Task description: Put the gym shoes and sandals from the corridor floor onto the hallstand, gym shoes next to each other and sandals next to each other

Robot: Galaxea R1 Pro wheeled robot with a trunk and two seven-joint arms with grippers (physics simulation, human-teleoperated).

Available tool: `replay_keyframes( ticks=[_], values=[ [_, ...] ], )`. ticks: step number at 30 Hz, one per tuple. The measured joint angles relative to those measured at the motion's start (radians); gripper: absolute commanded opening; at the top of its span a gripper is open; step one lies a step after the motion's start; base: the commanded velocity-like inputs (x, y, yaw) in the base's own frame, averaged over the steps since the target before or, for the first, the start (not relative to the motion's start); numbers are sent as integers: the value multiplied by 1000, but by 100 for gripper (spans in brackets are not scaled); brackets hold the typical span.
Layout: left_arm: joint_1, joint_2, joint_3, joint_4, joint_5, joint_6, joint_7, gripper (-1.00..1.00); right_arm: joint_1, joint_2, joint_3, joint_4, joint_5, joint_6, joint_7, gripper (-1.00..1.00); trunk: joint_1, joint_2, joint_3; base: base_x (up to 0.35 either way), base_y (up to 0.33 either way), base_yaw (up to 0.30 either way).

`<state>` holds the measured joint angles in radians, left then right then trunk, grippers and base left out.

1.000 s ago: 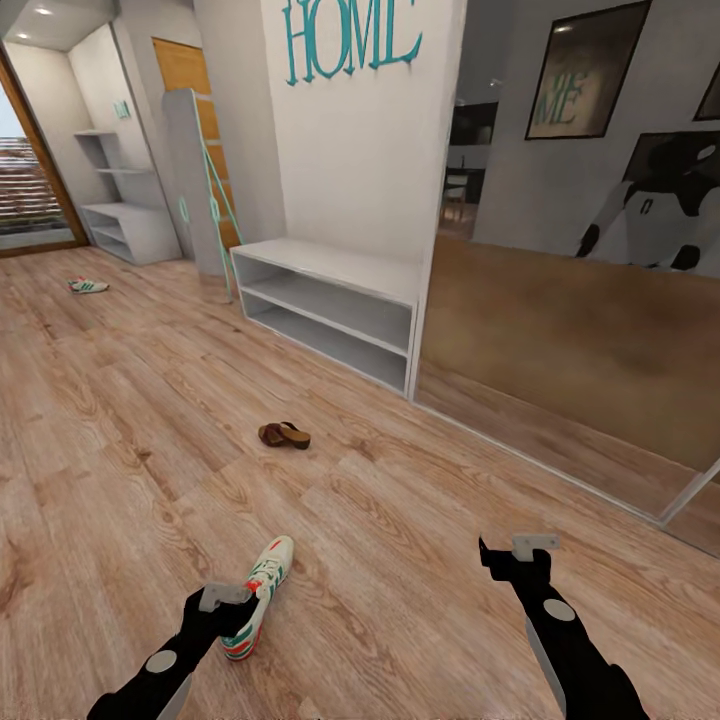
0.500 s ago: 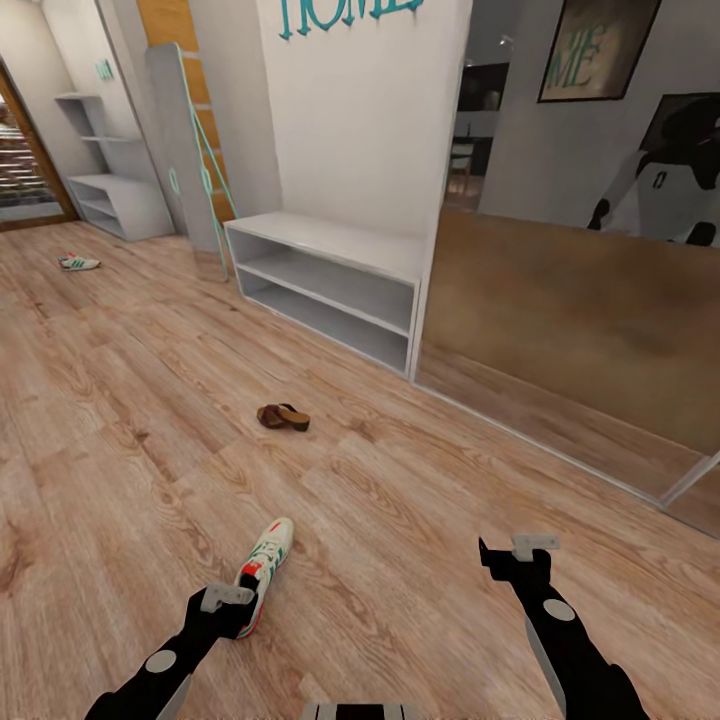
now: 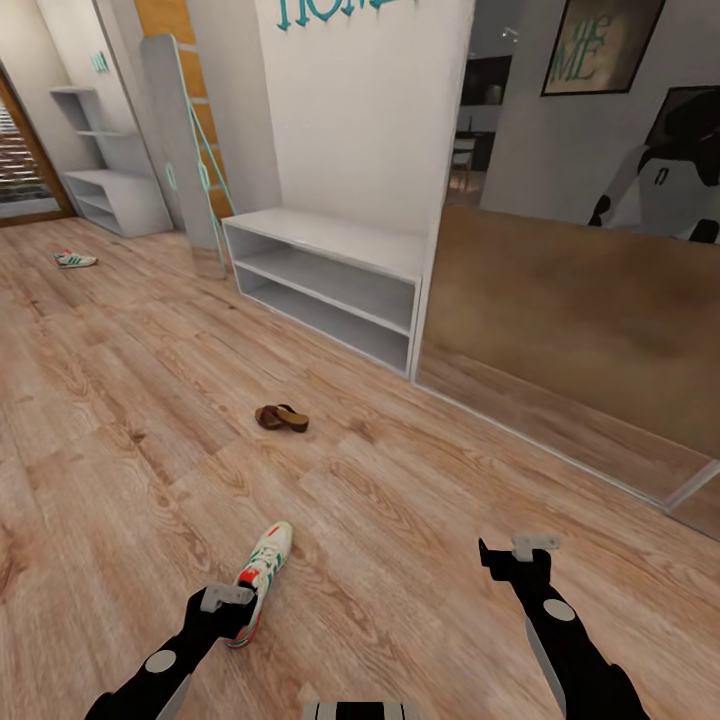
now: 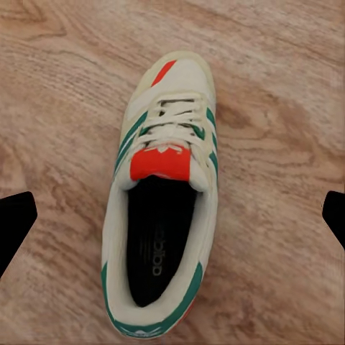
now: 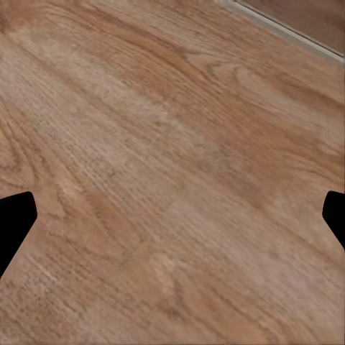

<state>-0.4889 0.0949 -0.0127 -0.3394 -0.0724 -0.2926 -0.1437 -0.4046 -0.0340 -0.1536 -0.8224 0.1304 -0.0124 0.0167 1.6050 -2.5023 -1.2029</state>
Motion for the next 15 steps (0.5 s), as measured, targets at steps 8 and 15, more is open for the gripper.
replay_keyframes(
  ticks=[8,15],
  values=[
    [0,0,1,1,0,-1,1,100,0,-1,0,-1,0,0,-1,100,0,0,0,23,0,0],
    [0,0,-5,0,0,-1,0,100,0,-2,0,-1,0,0,-1,100,0,0,0,2,0,0]
  ],
)
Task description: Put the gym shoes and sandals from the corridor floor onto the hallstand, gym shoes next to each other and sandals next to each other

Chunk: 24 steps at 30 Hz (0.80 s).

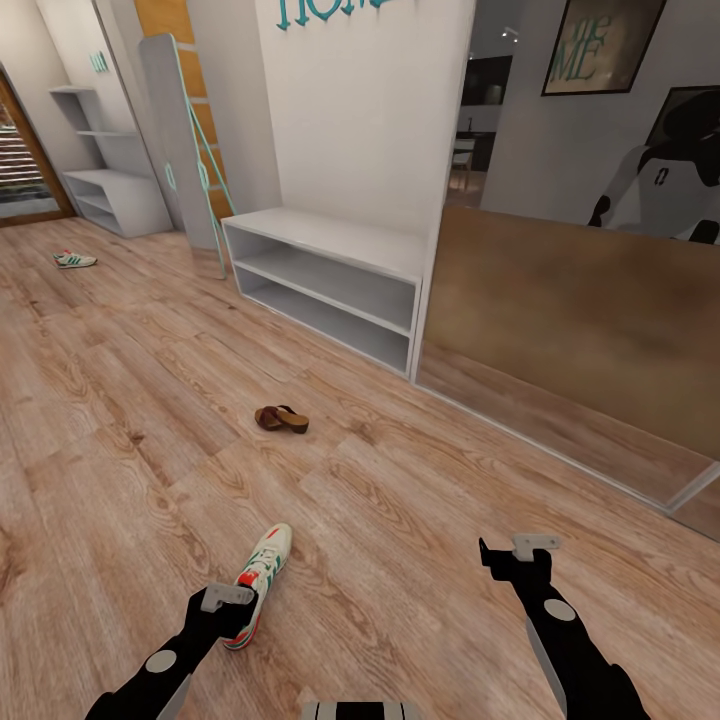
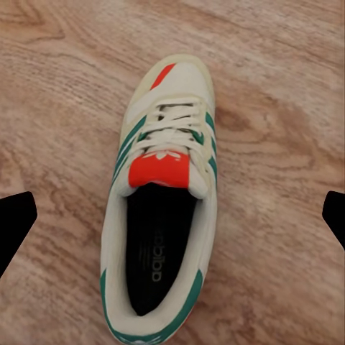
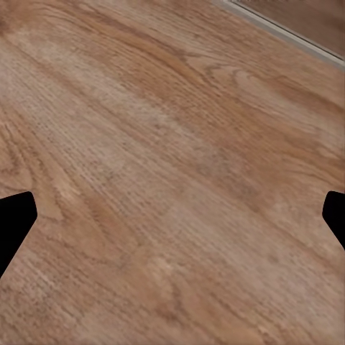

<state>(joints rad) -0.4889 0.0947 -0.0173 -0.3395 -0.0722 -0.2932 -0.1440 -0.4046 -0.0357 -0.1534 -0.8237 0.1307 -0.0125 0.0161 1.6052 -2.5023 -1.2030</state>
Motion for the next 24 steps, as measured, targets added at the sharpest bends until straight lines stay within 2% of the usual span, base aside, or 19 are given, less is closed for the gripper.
replay_keyframes(
  ticks=[6,12,24],
  values=[
    [0,1,-1,0,0,0,0,100,0,0,1,0,0,2,0,100,0,0,0,0,0,-3],
    [0,1,1,0,0,0,0,100,0,1,1,0,-1,0,0,100,0,0,0,0,0,-108],
    [0,5,6,0,4,0,1,100,0,2,0,0,-2,0,0,100,5,-3,-51,0,0,-12]
  ],
)
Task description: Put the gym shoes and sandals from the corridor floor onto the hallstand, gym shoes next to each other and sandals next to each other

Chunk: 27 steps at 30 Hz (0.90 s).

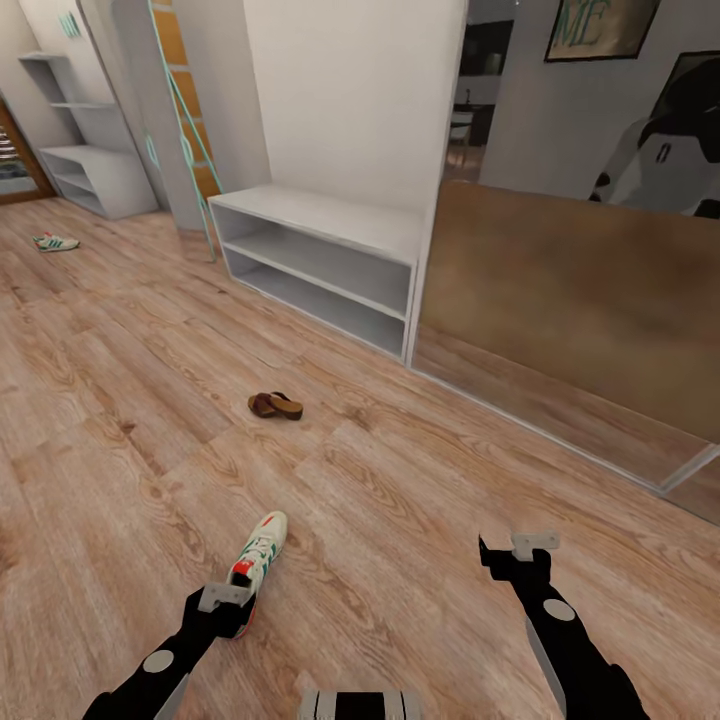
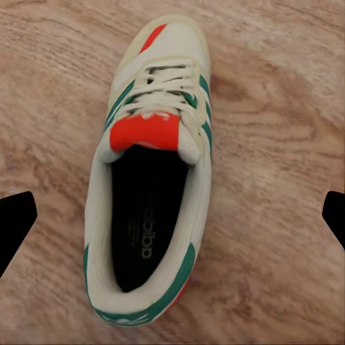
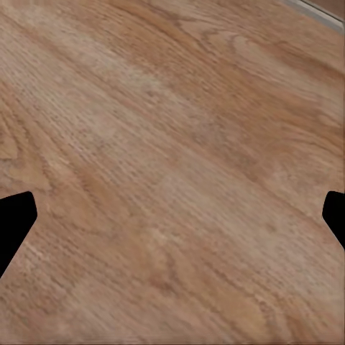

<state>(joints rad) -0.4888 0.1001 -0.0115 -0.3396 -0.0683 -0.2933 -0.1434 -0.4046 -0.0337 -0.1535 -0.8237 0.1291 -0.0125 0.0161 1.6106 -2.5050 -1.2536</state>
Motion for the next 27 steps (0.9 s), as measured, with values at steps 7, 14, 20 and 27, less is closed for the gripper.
replay_keyframes(
  ticks=[7,14,20,27],
  values=[
    [0,1,0,0,0,0,0,100,0,0,0,-1,0,0,0,100,3,-2,-38,0,0,0],
    [0,1,0,0,0,0,0,100,0,0,0,-1,0,0,0,100,6,-3,-76,0,0,0],
    [0,2,0,0,0,0,0,100,0,1,-1,-1,0,1,-1,100,7,-4,-94,0,0,13],
    [0,2,0,0,1,0,0,100,0,1,0,-1,0,1,-1,100,7,-4,-102,0,0,154]
  ],
)
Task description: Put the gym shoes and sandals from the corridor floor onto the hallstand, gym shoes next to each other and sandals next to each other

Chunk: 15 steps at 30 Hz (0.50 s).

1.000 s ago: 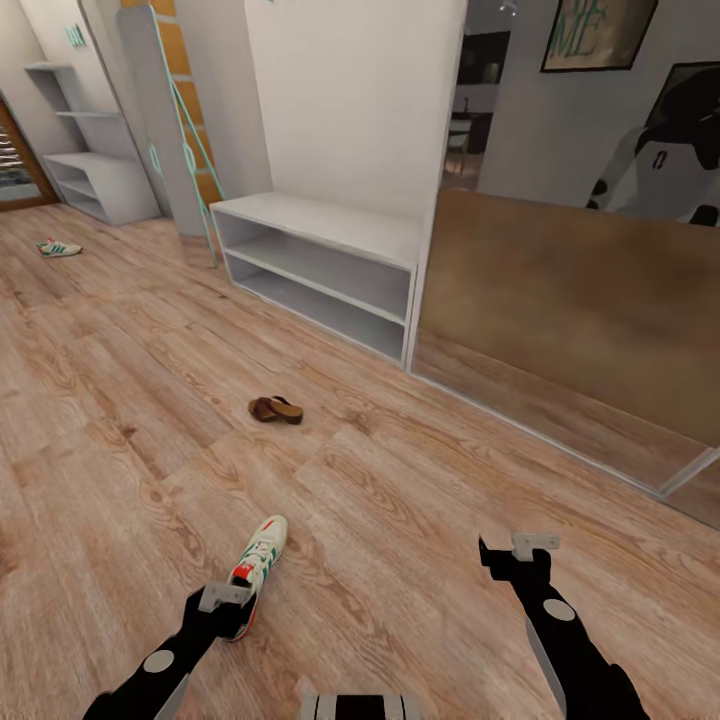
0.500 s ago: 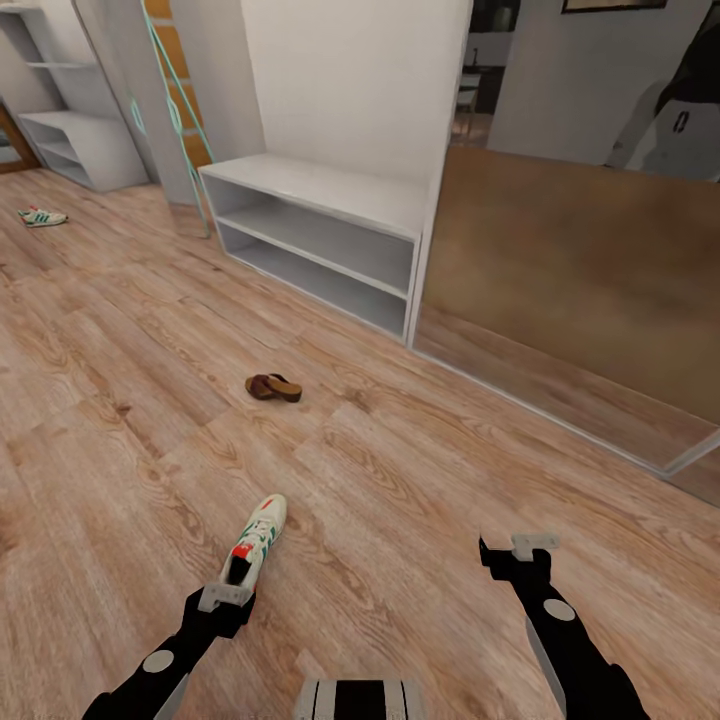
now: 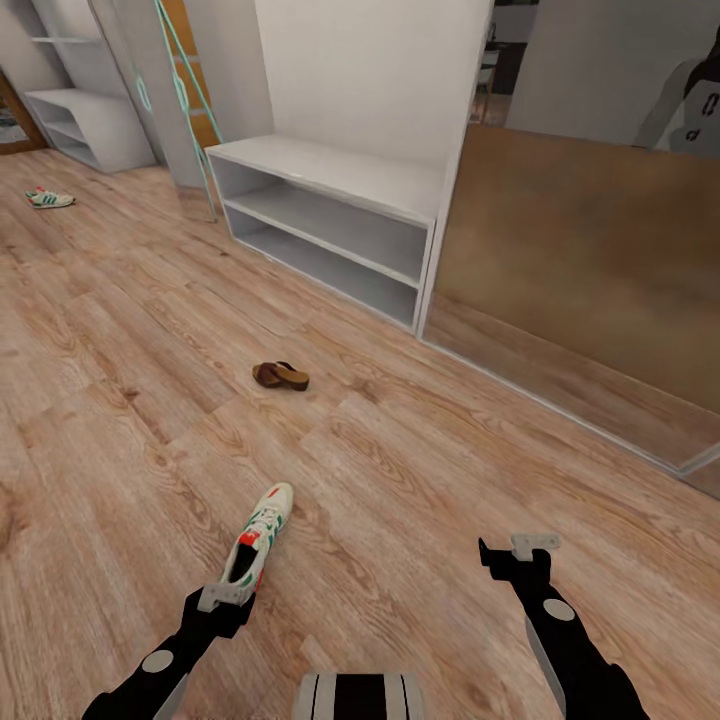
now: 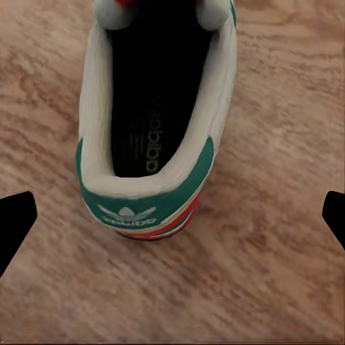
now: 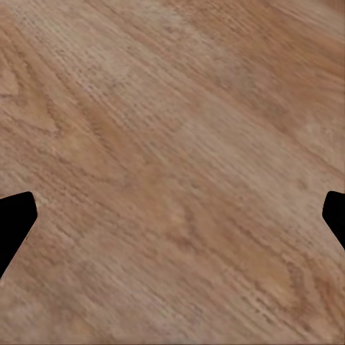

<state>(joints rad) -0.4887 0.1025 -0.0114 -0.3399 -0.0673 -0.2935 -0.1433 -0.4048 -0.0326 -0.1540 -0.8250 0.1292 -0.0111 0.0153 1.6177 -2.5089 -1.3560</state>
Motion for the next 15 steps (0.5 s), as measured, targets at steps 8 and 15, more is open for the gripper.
replay_keyframes(
  ticks=[8,15],
  values=[
    [0,1,0,0,0,0,0,100,0,0,0,0,0,0,0,100,0,0,-3,0,0,49],
    [0,2,0,0,1,0,0,100,0,0,-1,0,0,0,0,100,1,-1,-19,0,0,107]
  ],
)
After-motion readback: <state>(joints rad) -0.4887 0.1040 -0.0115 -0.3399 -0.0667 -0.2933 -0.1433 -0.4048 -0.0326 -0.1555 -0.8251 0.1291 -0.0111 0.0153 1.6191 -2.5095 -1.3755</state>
